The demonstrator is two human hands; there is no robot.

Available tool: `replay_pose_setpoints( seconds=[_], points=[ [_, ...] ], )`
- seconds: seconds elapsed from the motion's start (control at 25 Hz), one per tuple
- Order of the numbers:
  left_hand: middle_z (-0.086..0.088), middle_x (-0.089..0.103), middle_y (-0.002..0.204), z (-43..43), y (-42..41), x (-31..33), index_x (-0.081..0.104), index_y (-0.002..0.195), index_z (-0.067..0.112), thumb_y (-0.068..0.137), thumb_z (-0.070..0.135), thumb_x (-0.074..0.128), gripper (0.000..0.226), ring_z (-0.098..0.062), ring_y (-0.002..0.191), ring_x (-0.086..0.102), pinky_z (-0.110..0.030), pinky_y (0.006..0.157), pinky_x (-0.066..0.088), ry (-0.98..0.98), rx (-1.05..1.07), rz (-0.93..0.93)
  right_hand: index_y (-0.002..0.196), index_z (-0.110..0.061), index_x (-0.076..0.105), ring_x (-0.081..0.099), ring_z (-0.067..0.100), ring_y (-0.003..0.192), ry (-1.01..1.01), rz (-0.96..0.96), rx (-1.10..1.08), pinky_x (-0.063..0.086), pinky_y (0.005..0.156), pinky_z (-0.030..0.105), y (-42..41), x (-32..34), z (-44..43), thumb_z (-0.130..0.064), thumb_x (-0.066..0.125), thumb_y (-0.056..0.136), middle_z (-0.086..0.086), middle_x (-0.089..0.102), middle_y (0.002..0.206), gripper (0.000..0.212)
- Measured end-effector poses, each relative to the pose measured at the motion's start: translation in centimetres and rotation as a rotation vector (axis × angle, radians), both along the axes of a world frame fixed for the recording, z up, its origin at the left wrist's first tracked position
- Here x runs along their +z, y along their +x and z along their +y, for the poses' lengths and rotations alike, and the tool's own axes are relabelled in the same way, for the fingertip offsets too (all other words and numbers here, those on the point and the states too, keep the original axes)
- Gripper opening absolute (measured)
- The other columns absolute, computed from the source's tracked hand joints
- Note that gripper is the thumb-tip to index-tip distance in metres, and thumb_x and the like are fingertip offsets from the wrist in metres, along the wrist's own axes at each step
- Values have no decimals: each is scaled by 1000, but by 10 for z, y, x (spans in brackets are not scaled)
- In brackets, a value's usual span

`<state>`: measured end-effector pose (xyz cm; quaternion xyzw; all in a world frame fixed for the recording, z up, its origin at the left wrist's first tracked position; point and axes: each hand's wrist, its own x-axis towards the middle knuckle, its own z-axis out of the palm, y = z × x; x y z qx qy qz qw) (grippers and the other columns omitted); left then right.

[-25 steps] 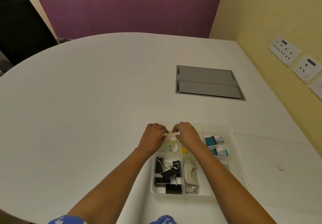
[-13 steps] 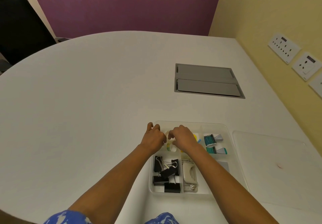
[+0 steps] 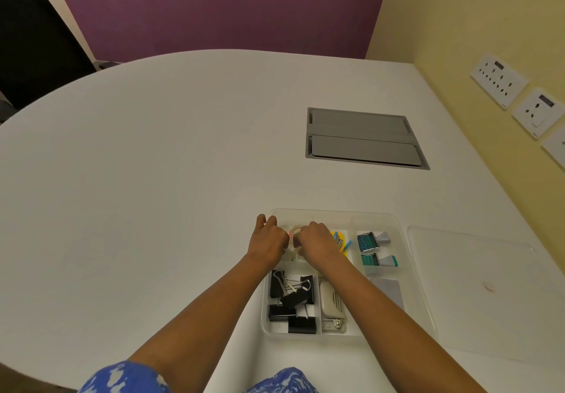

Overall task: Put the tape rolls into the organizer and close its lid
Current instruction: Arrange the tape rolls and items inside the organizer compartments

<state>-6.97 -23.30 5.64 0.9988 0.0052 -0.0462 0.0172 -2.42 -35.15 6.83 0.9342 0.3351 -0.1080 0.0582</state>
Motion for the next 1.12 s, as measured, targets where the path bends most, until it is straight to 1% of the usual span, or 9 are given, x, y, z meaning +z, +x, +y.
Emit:
replay_pose_setpoints(
  seconds=[0.12,0.24,0.4,0.52,0.6,0.72,0.8,0.92,1.12],
  points=[
    [-3,69,113,0,3,2,70,113,20,95,20,53,24,-21,116,48,-35,105,24,-1,-11,-62,116,-16,66,56,27,111,126,28,-99,44,93,34,5,5,-2,-6,56,91,10,67,117,29],
    [-2,67,118,0,5,3,66,117,18,97,18,51,26,-21,115,51,-34,104,26,7,-3,-119,117,-13,65,54,26,113,216,-12,-176,44,93,34,14,13,-5,-9,54,93,9,65,119,27],
    [-3,58,127,0,12,2,64,120,15,96,22,51,28,-22,122,45,-36,108,24,30,-5,-111,118,-12,65,52,26,114,155,-51,-155,43,92,33,16,14,-2,-20,52,96,10,63,120,27],
    [-4,52,127,-1,17,0,68,113,14,94,32,53,30,-24,125,39,-40,113,18,62,13,-52,115,-12,67,49,26,116,93,-73,-121,39,96,34,14,9,3,-30,52,94,8,61,120,31],
    [-6,52,124,-2,18,-2,69,107,12,94,32,54,29,-26,127,36,-43,115,14,91,31,-20,115,-13,67,47,26,119,60,-80,-102,37,99,35,12,5,5,-35,55,93,8,59,120,33],
    [-7,53,124,-4,19,-7,70,108,11,95,25,53,25,-28,130,33,-45,117,12,107,40,7,113,-13,68,47,26,118,27,-102,-95,36,98,35,11,0,5,-29,55,93,8,60,119,29],
    [-7,54,124,-4,20,-7,69,109,11,96,24,53,24,-28,131,32,-45,117,12,108,33,15,108,-13,69,48,26,115,51,-98,-114,36,96,34,10,-2,4,-23,53,93,8,61,117,25],
    [-6,54,121,-2,22,-8,68,110,10,95,21,54,23,-27,131,32,-44,116,13,115,12,27,101,-15,73,50,27,111,199,-27,-224,37,93,35,9,1,-1,-30,51,93,7,62,113,28],
    [-6,53,120,-1,19,-10,67,109,9,94,21,53,24,-27,128,34,-44,115,14,104,1,8,85,-20,76,55,24,102,561,135,-462,40,89,35,14,18,-15,-46,56,88,4,65,104,33]
  ],
)
